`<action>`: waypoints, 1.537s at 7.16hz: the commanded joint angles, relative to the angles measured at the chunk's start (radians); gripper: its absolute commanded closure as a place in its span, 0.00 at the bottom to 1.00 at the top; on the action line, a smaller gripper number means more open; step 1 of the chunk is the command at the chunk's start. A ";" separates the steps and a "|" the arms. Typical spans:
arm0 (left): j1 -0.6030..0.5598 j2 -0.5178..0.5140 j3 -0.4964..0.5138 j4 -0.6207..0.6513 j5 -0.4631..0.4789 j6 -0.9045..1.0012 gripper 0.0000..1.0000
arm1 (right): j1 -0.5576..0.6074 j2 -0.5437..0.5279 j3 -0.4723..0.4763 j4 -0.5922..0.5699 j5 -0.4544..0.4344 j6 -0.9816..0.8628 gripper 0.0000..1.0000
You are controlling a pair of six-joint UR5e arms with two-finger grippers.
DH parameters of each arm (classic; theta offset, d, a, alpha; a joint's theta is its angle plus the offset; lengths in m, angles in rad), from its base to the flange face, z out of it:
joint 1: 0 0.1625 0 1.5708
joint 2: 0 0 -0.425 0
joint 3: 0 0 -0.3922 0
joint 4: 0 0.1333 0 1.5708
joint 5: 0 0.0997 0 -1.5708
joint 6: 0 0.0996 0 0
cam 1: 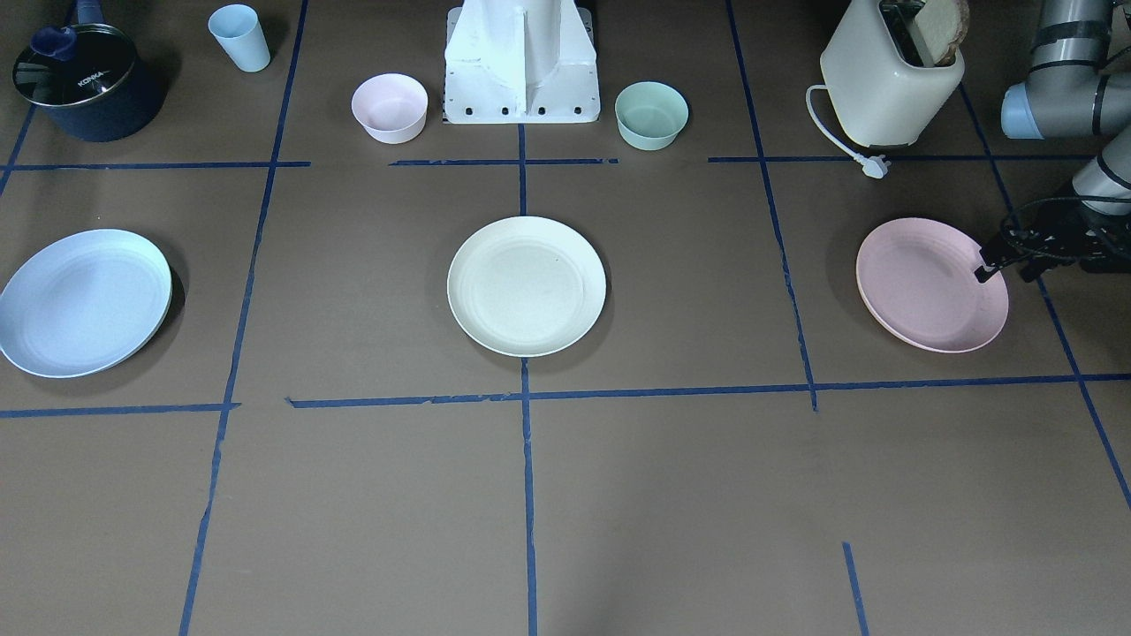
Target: Stack three plates with pink and blue
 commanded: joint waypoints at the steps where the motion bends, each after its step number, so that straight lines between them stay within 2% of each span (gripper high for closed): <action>1: 0.001 0.000 0.000 -0.001 -0.002 0.001 0.77 | 0.000 -0.001 0.000 0.000 0.000 -0.002 0.00; 2: 0.003 0.000 0.000 -0.001 -0.003 0.001 0.86 | 0.000 -0.002 0.000 0.000 -0.002 -0.002 0.00; 4: 0.001 0.000 -0.008 -0.004 -0.073 -0.001 1.00 | 0.000 -0.004 0.000 0.000 0.000 -0.002 0.00; 5: 0.001 -0.003 -0.017 -0.004 -0.129 -0.007 1.00 | 0.000 -0.004 0.000 0.000 0.000 -0.002 0.00; 6: 0.001 -0.033 -0.050 0.001 -0.197 -0.084 1.00 | 0.000 -0.004 0.000 0.000 0.000 -0.002 0.00; 7: 0.001 -0.075 -0.087 0.005 -0.224 -0.188 1.00 | 0.000 -0.004 0.000 0.000 0.000 -0.002 0.00; 9: 0.019 -0.202 -0.112 0.010 -0.218 -0.342 1.00 | 0.002 -0.004 0.000 0.000 0.000 -0.002 0.00; 11: 0.133 -0.331 -0.139 0.013 -0.201 -0.523 1.00 | 0.000 -0.004 0.000 0.000 0.002 0.000 0.00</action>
